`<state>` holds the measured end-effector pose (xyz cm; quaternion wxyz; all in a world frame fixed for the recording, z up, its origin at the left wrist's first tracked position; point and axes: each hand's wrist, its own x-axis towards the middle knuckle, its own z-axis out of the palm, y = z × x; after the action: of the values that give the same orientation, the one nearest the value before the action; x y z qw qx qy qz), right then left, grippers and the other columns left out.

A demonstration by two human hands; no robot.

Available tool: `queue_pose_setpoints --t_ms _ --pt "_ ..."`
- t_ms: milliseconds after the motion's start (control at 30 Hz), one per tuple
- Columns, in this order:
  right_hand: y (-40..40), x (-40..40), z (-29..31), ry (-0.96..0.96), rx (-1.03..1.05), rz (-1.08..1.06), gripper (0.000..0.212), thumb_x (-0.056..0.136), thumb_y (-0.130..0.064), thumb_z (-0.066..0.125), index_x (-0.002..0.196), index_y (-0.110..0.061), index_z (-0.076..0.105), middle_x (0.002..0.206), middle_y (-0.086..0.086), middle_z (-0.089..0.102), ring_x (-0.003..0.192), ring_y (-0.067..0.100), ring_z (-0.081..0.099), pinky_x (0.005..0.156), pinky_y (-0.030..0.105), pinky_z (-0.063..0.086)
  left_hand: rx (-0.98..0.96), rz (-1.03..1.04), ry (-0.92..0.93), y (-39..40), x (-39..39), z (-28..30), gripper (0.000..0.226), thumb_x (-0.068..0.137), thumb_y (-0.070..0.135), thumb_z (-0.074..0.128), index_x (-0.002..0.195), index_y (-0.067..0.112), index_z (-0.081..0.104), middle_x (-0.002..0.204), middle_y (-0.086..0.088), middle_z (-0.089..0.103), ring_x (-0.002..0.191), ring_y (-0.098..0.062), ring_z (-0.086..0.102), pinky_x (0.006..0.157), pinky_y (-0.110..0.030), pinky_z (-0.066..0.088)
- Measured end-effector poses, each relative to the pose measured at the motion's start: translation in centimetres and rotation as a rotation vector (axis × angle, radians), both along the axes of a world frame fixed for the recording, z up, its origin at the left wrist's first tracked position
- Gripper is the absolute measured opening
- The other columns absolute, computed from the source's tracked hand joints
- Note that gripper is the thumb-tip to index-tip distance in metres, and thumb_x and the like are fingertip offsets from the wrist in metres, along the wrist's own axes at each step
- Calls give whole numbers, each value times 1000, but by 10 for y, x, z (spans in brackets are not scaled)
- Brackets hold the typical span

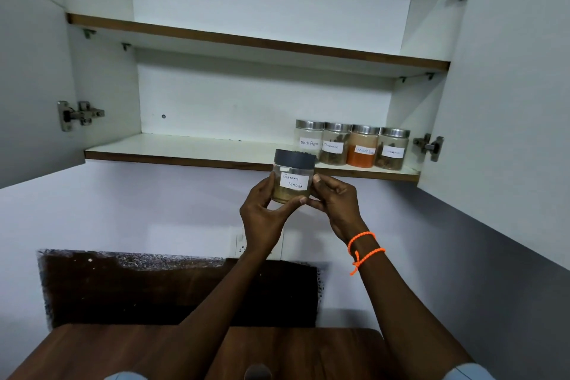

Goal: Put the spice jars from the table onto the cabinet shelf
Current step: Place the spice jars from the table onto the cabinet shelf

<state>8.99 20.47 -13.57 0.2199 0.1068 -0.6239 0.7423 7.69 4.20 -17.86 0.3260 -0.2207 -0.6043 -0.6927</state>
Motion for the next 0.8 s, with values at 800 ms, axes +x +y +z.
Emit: queue_pose_setpoints --t_ms 800 --pt "-63 -87 56 -33 557 -624 18 93 -20 74 92 -4 80 90 15 79 88 27 74 74 28 55 -509 305 -10 -16 -120 82 27 96 28 66 113 9 60 92 -7 74 84 -27 71 61 -19 38"
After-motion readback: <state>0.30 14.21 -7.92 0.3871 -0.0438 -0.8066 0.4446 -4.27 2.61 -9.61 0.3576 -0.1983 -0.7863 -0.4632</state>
